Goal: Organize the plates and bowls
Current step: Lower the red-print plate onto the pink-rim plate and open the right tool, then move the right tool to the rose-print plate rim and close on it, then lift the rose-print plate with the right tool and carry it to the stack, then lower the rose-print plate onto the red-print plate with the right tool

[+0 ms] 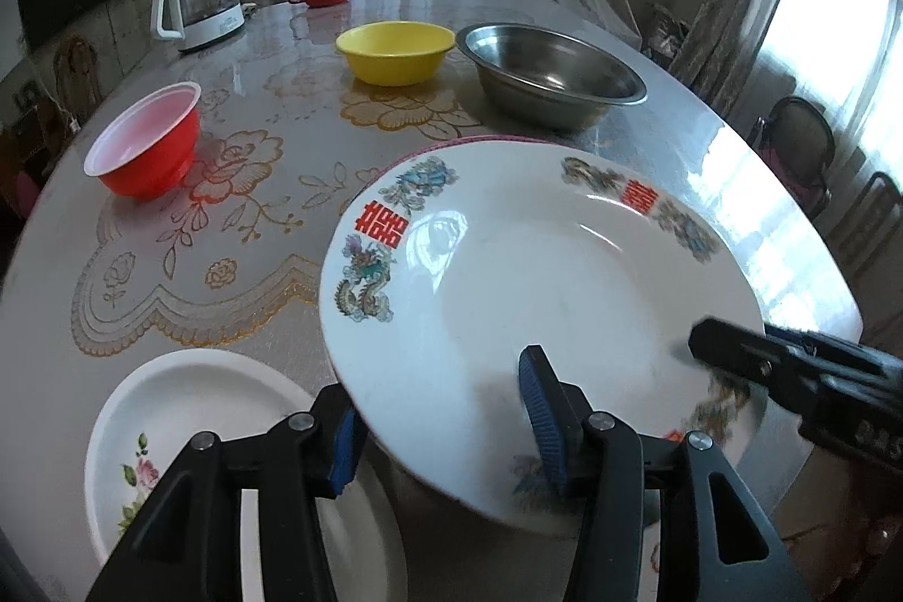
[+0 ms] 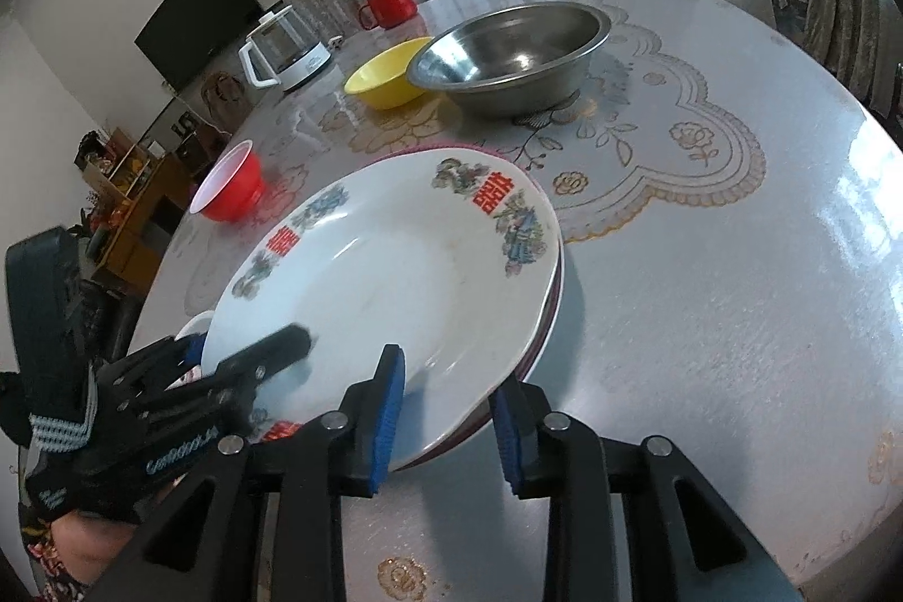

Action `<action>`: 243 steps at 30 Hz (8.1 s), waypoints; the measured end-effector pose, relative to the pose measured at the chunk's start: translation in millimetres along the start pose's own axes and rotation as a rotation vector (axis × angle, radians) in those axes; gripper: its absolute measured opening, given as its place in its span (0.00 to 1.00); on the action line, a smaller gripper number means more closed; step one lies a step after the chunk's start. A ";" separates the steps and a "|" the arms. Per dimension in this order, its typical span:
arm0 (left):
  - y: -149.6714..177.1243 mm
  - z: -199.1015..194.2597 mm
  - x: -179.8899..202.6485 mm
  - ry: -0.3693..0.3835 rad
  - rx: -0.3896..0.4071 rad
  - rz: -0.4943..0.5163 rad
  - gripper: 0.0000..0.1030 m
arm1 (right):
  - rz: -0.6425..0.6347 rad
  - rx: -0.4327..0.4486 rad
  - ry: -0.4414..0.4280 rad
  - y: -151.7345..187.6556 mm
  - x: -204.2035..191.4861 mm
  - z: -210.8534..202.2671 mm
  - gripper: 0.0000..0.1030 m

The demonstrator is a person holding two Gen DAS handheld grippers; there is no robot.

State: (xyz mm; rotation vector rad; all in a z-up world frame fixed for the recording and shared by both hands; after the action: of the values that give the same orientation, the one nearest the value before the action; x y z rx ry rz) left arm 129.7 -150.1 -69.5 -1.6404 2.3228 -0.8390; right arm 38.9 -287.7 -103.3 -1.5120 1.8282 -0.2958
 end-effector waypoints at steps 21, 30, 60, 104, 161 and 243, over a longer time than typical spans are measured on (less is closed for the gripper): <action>11.5 -16.3 -3.2 -0.069 0.037 0.043 0.53 | -0.013 -0.016 0.040 -4.5 -1.3 1.0 0.29; 19.4 -25.5 5.3 -0.051 0.050 0.090 0.55 | -0.011 0.001 0.080 -2.8 -0.6 -13.5 0.31; 28.4 -83.3 -74.7 -0.130 0.201 -0.141 0.97 | -0.203 0.094 -0.104 0.5 -80.0 -30.3 0.33; 62.2 -62.6 -209.0 -0.052 0.207 -0.353 0.56 | -0.412 -0.044 -0.183 25.9 -191.5 90.6 0.27; 41.0 -67.5 -175.9 0.140 0.312 -0.253 0.40 | -0.242 0.091 -0.325 -18.9 -161.8 68.6 0.17; -13.9 15.3 0.5 0.170 0.143 0.002 0.40 | 0.024 0.067 -0.021 -10.7 5.8 -5.3 0.19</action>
State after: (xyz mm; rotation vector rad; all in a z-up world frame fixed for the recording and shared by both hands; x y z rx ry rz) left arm 147.6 -159.0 -74.6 -1.5638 2.3097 -1.1574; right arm 43.3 -297.5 -95.4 -1.4414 1.8007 -0.3256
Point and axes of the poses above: each gripper's, at about its wrist camera, not at the fingertips, and z roughly the way its jaws point, x to its right, y to its underside, the point moved 5 cm from there along z, roughly the way its jaws point, and after that the axes turned 9 degrees about -z, right-handed, at the moved point
